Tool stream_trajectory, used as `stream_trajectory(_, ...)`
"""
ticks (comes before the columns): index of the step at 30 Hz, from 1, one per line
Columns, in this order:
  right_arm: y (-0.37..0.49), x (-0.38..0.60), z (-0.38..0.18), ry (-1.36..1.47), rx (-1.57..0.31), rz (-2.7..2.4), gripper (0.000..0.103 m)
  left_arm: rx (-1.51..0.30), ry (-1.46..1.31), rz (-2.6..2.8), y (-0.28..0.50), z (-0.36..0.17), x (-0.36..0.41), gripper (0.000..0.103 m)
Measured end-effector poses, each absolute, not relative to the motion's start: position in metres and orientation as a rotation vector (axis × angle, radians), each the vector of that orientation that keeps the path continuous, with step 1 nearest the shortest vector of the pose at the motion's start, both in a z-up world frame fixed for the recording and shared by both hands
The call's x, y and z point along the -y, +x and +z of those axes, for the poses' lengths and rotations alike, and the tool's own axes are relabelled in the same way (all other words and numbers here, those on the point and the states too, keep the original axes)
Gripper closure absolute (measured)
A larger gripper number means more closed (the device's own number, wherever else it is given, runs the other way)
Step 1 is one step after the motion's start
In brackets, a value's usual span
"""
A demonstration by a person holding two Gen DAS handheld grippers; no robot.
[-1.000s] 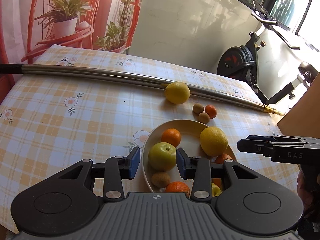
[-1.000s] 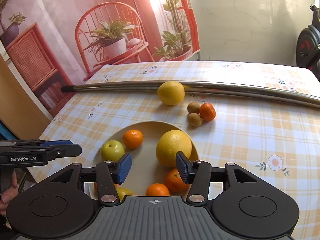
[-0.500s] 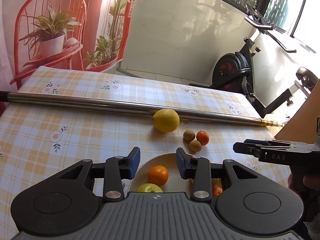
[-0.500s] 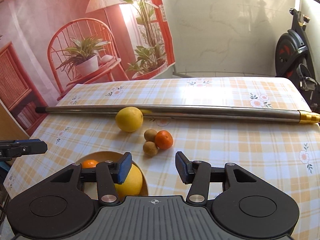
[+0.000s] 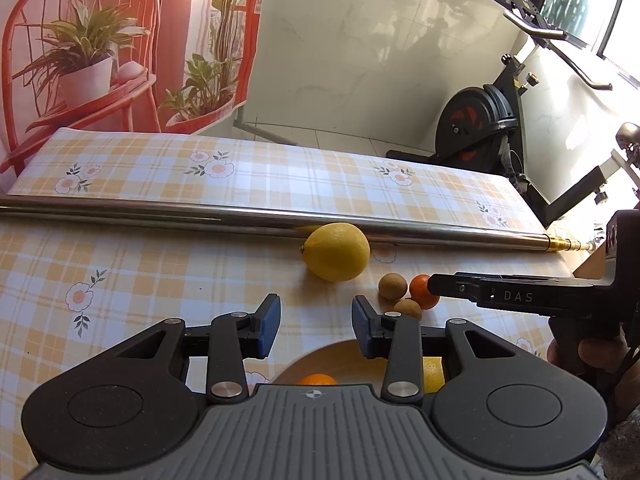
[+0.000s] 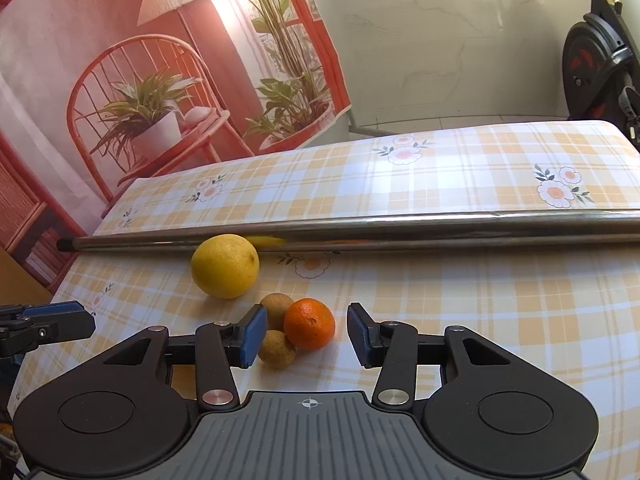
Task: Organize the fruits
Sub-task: 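Grasp a mandarin on the table with the right tool while the left tool reaches a kiwi, then grasp the brown kiwi with the left tool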
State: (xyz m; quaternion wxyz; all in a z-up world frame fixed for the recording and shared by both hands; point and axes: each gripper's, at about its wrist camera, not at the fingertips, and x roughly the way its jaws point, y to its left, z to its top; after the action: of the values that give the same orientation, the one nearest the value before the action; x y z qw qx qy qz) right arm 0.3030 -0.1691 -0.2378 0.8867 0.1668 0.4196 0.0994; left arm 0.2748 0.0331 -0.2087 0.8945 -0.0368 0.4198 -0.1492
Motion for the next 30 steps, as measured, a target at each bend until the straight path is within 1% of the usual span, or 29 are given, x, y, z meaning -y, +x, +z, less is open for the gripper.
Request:
stream_trajectory(8, 0.324, 0.169, -0.263, 0.412, -0.931, 0.234, 0.061, -0.912, -0.079, -0.335, 0.291, -0.221, -0.023, 0.062)
stream_trajectory(11, 0.325, 0.170, -0.267, 0.423, -0.935, 0.239, 0.068, -0.928, -0.071, -0.352, 0.294, -0.225, -0.016, 0.062)
stream_trajectory(12, 0.325, 0.170, -0.269, 0.428, -0.936, 0.239, 0.071, -0.932, -0.070, -0.358, 0.295, -0.226, -0.014, 0.062)
stream_trajectory(20, 0.312, 0.182, -0.266, 0.450, -0.912, 0.222, 0.072, -0.987, -0.065, -0.442, 0.303, -0.237, 0.012, 0.062)
stream_trajectory(30, 0.273, 0.207, -0.257, 0.468, -0.870, 0.141, 0.072, -1.071, -0.115, -0.512, 0.318, -0.260, 0.050, 0.063)
